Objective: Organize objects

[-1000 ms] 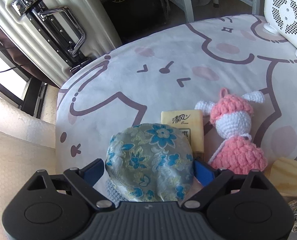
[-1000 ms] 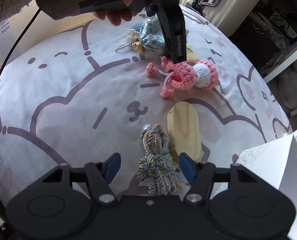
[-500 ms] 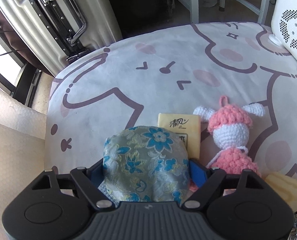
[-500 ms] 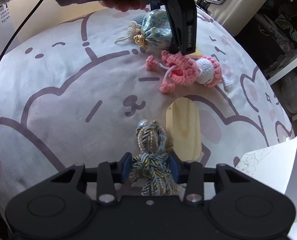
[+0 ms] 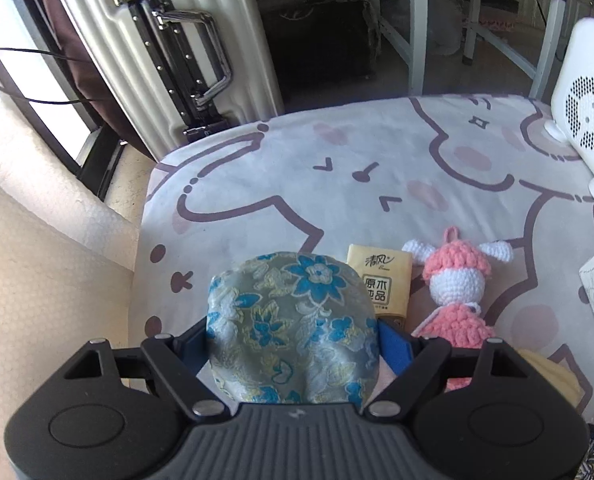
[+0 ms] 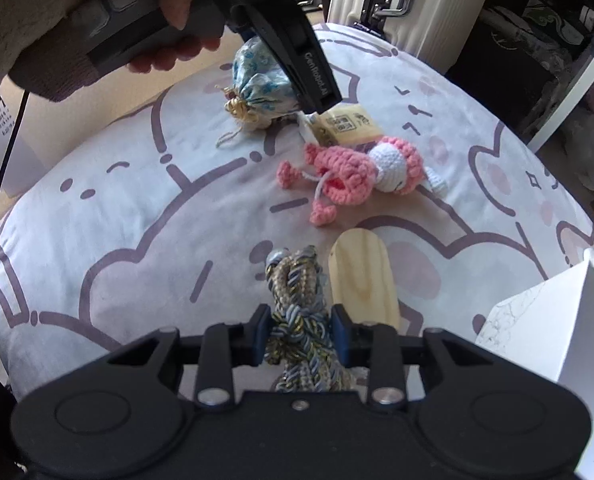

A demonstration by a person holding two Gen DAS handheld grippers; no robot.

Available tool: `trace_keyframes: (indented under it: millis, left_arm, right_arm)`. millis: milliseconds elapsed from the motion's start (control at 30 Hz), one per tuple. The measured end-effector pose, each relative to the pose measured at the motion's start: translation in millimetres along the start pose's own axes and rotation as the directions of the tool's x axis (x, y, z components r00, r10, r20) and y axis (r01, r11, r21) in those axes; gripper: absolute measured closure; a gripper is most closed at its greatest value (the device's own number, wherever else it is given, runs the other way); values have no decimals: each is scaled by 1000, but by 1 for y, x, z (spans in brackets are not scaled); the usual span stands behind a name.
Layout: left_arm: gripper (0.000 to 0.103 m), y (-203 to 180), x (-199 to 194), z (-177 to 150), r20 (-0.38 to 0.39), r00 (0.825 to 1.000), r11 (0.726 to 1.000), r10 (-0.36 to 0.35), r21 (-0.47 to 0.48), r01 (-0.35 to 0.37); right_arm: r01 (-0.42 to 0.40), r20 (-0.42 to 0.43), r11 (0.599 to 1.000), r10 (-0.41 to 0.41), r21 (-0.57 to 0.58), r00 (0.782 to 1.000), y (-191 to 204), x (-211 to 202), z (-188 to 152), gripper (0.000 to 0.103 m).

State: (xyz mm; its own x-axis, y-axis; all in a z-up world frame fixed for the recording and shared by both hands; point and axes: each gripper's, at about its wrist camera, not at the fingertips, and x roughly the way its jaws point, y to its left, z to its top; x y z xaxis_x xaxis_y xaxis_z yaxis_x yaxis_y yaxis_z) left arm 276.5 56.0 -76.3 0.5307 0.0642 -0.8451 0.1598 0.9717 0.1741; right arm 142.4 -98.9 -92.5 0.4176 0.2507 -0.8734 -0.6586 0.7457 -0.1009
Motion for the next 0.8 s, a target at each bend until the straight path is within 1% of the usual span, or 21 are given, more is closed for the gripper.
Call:
trace_keyframes:
  millis: [267, 433, 533, 600, 633, 667, 733, 800]
  left_arm:
    - [19, 12, -56, -8, 74, 997, 996, 2, -85, 4]
    - [19, 17, -86, -15, 110, 994, 990, 2, -137, 14]
    - [19, 17, -103, -19, 134, 991, 988, 2, -151, 19]
    - [19, 18, -115, -23, 149, 989, 986, 0, -163, 25]
    - [19, 18, -120, -25, 156, 988, 985, -4, -170, 31]
    - [19, 19, -124, -27, 163, 987, 984, -7, -177, 36]
    - [19, 19, -133, -30, 177, 984, 982, -8, -183, 41]
    - [19, 18, -139, -33, 186, 983, 981, -8, -187, 43]
  right_arm:
    - [32, 101, 992, -45, 124, 994, -24, -31, 14, 69]
    - [40, 147, 985, -65, 166, 987, -34, -50, 17, 69]
    - [41, 171, 979, -76, 200, 982, -40, -61, 17, 70]
    - [43, 186, 973, -86, 225, 979, -44, -69, 17, 73]
    - [43, 190, 971, -89, 237, 978, -46, -72, 17, 76]
    - [40, 195, 967, -91, 252, 977, -48, -76, 17, 82]
    - [22, 202, 959, -82, 284, 976, -53, -83, 15, 83]
    - [24, 213, 957, -89, 290, 973, -54, -88, 14, 83]
